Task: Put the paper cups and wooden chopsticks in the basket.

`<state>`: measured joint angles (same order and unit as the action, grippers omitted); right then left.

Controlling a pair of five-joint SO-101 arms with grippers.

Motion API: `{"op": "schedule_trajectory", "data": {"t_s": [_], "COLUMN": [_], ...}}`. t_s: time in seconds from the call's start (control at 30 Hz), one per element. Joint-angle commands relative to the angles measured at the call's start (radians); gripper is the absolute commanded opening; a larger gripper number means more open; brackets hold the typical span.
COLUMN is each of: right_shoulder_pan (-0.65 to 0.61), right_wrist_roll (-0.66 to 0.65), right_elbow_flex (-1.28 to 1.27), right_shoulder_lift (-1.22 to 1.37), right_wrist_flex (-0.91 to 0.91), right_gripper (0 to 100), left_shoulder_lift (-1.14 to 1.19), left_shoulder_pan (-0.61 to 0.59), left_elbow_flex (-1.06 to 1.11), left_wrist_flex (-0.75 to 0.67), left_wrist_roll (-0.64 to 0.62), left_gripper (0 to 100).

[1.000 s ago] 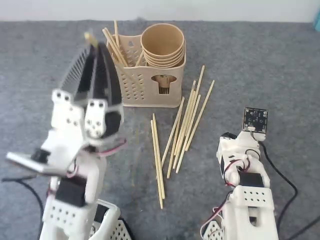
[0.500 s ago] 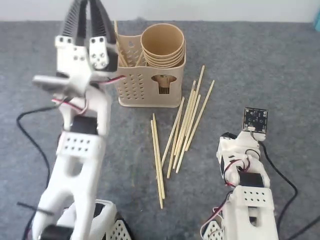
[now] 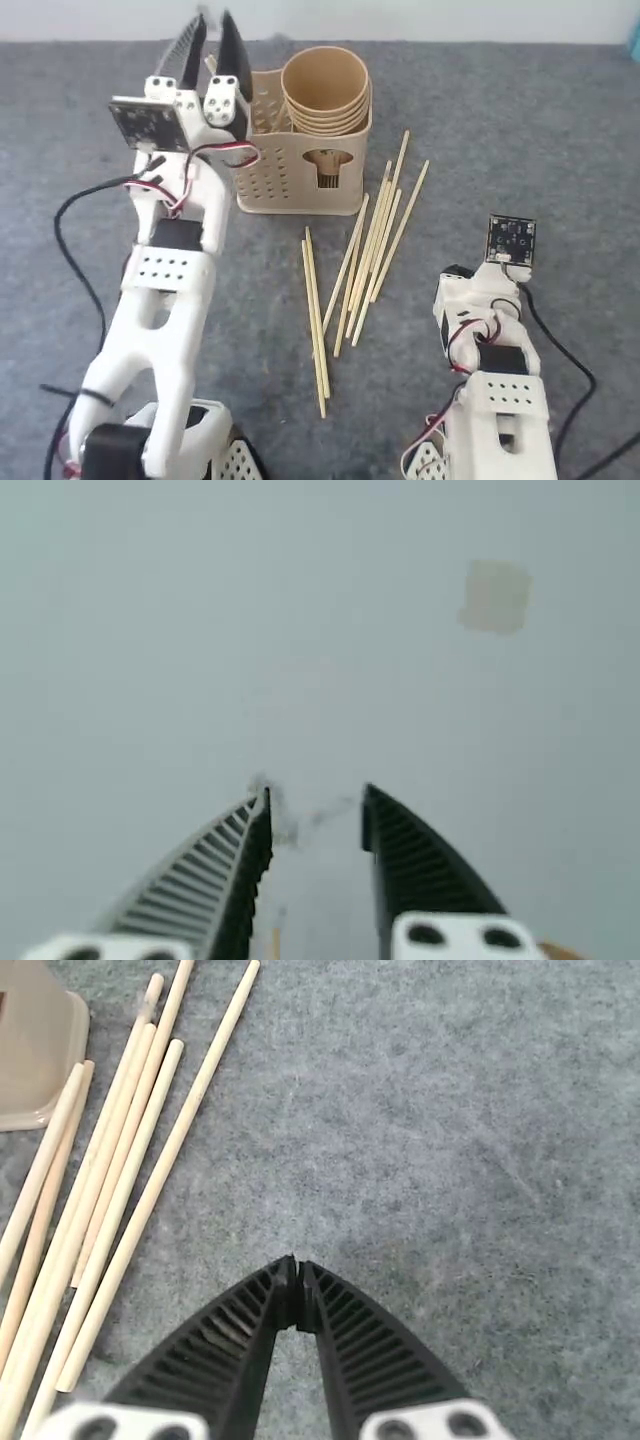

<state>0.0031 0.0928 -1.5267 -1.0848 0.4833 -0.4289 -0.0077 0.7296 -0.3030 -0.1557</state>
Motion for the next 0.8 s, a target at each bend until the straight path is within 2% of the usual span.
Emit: {"op": "schedule_trajectory", "data": {"t_s": [0.0, 0.17, 0.27, 0.4, 0.53, 0.77], "right_shoulder_pan": [0.012, 0.012, 0.008, 0.025, 0.030, 0.030], "right_wrist_roll": [-0.005, -0.005, -0.005, -0.006, 0.017, 0.015], "right_elbow_flex": [0.005, 0.005, 0.006, 0.026, 0.114, 0.210], "right_shoulder_lift": [-0.030, -0.030, -0.030, -0.030, -0.021, -0.019], "right_wrist_flex": [-0.024, -0.024, -0.018, 0.022, 0.166, 0.216], "right_gripper": [0.8, 0.8, 0.8, 0.8, 0.8, 0.8], "left_shoulder_lift": [-0.164, -0.334, -0.445, -0.539, -0.580, -0.614], "left_shoulder_pan": [-0.029, -0.048, -0.106, -0.163, -0.175, -0.239], "left_elbow_flex": [-0.065, -0.094, -0.108, -0.025, 0.186, 0.542], "left_wrist_flex": [0.339, 0.806, 1.088, 1.315, 1.336, 1.085], "left_wrist_roll": [0.003, 0.002, -0.003, -0.005, -0.003, -0.003], "left_gripper": [29, 30, 30, 30, 30, 30]}}
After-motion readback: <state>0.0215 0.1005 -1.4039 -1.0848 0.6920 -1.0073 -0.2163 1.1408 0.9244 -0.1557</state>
